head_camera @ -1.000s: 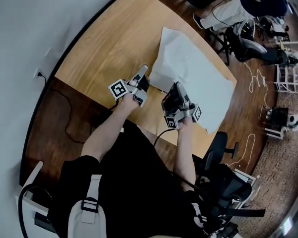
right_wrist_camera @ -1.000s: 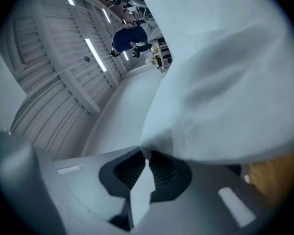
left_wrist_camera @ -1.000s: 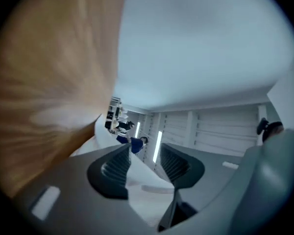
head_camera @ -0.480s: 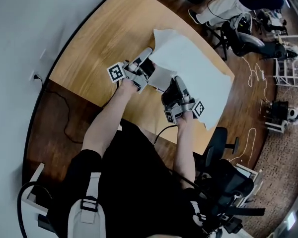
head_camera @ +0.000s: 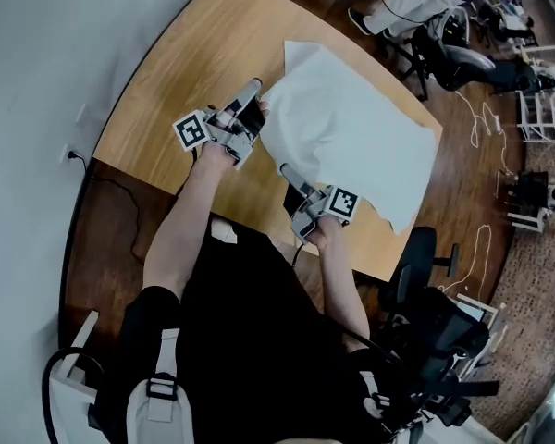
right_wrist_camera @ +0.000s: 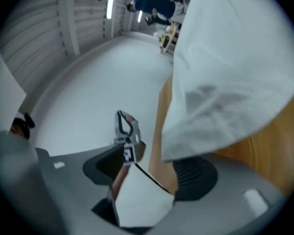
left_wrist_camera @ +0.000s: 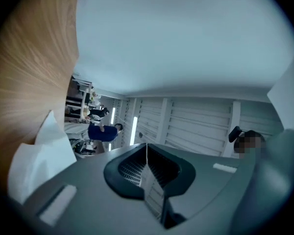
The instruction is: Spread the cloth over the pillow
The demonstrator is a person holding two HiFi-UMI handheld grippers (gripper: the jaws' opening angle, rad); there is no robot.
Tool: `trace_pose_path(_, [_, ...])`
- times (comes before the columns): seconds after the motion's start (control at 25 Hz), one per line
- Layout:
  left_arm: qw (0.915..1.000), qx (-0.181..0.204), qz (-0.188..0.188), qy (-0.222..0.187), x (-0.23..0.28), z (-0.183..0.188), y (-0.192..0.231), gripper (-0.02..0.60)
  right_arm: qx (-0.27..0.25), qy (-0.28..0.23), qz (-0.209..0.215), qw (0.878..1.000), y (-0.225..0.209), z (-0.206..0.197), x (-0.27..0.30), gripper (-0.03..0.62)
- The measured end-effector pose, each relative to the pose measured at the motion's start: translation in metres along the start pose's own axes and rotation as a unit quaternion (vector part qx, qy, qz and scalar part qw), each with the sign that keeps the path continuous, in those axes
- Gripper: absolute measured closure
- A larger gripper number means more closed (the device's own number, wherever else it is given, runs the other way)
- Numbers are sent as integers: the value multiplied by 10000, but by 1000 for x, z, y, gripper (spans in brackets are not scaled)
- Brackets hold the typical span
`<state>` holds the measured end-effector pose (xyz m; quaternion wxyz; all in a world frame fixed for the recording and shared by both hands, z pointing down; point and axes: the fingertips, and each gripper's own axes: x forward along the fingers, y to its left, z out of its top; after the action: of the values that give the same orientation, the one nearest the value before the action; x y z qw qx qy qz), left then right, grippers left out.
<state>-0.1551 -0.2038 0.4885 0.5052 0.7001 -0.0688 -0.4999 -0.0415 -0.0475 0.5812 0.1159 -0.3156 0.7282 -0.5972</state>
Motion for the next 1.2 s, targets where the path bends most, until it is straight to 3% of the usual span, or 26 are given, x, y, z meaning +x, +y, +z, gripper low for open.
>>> trace_pose_path(0.08, [9990,194,364,142,-21,-1,4,578,-318,676,-604,9954,-29,-44,-1,283])
trace_pose_path(0.16, [9979,181,619,111,-50,-6,7,578,-890,1201,-1691,9742,-79,-73,-14,281])
trace_pose_path(0.24, [9968,73,794,82,-84,-17,6,578,-1359,1507,-2164,9550,-110,-96,-16,281])
trace_pose_path(0.36, [9937,-73,1110,165,-116,-35,11,578,-1557,1070,-1777,9658,-104,-85,13,276])
trace_pose_path(0.44, [9910,-139,1324,175,-131,-41,15,578,-1511,485,-1172,9803,-79,-62,37,272])
trace_pose_path(0.48, [9899,-142,1402,133,-137,-42,16,578,-1329,166,-753,9881,-64,-51,48,314])
trace_pose_path(0.52, [9894,-114,1446,72,-141,-41,14,578,-1082,-132,-351,9934,-49,-42,59,570])
trace_pose_path(0.56, [9892,-48,1464,21,-143,-39,10,580,-838,-315,-77,9960,-39,-37,69,586])
trace_pose_path(0.6, [9890,48,1479,5,-144,-35,4,580,-658,-288,-14,9974,-35,-39,79,586])
trace_pose_path(0.68, [9856,359,1638,198,-146,-27,-4,580,-732,473,-290,9958,-44,-68,93,581])
trace_pose_path(0.72, [9800,606,1838,461,-146,-27,-3,581,-914,1071,-408,9892,-50,-91,95,522])
trace_pose_path(0.76, [9699,906,2094,850,-145,-30,3,581,-1073,1631,-478,9796,-55,-115,91,399])
trace_pose_path(0.8, [9552,1226,2333,1346,-141,-38,11,581,-1195,2018,-523,9707,-58,-135,80,331])
trace_pose_path(0.88, [9179,1765,2584,2439,-126,-69,29,581,-1353,2142,-624,9654,-61,-147,35,277])
trace_pose_path(0.96, [8733,2337,2677,3333,-111,-102,49,580,-1599,1556,-1041,9692,-73,-117,-44,273])
trace_pose_path(1.0, [8495,2670,2664,3688,-103,-116,58,575,-1786,1080,-1512,9662,-88,-87,-97,273])
trace_pose_path(1.04, [8252,2974,2620,4024,-95,-131,69,572,-1972,556,-2168,9545,-110,-51,-161,273])
trace_pose_path(1.08, [7986,3220,2605,4368,-92,-147,82,568,-2128,72,-2945,9316,-136,-16,-234,273])
trace_pose_path(1.12, [7673,3412,2673,4727,-96,-163,100,565,-2229,-303,-3713,9008,-164,16,-309,273])
trace_pose_path(1.2, [6923,3708,3048,5388,-121,-182,140,548,-2243,-693,-4778,8465,-207,62,-433,275])
